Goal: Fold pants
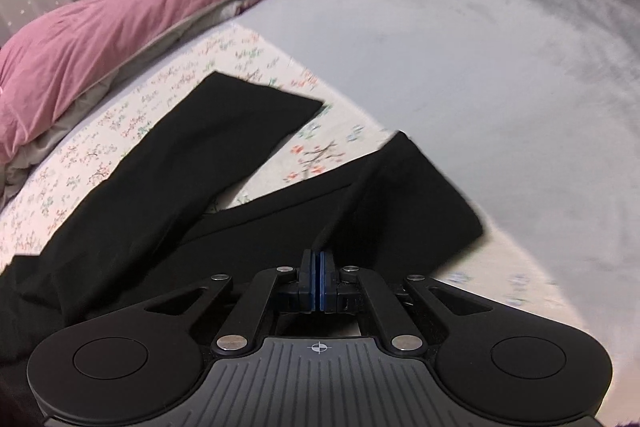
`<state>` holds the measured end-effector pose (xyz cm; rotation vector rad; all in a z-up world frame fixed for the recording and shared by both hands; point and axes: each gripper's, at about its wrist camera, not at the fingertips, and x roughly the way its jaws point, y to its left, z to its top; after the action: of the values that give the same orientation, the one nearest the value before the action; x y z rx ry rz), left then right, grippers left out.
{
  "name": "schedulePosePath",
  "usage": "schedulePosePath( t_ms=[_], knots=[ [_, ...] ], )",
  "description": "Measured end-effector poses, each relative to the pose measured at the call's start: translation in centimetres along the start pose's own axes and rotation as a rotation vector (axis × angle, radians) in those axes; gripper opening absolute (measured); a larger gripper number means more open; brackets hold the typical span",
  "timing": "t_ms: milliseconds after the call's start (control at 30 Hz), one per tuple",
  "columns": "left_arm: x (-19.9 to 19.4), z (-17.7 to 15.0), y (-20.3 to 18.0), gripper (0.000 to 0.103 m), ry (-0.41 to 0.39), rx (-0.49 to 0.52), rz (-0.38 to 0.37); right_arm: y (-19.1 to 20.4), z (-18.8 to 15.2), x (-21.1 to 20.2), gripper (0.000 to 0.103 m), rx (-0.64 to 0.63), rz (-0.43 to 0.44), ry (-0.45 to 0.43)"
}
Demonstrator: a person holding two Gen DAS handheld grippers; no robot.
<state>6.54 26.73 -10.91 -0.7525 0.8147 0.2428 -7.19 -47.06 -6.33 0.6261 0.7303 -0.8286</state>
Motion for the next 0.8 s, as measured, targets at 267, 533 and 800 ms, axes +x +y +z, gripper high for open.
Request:
schedulePosePath(
  t_ms=[267,533,800],
  knots=[
    [-2.5,-0.2,0.1,0.020,-0.059,0.084,0.100,-3.0,-4.3,-5.0,0.000,-0.014,-0.017,-0.006],
    [-3.1,0.0,0.8,0.020,-0.064,0.119,0.144,-5.0,-9.6,-5.1,0.000,-0.004,-0.043,0.061],
    [-1.9,-0.8,0.9,0.021,-0.002,0.176,0.238,-6.9,-10.0,-4.6,0.008,0.036,-0.128,0.079]
  ],
)
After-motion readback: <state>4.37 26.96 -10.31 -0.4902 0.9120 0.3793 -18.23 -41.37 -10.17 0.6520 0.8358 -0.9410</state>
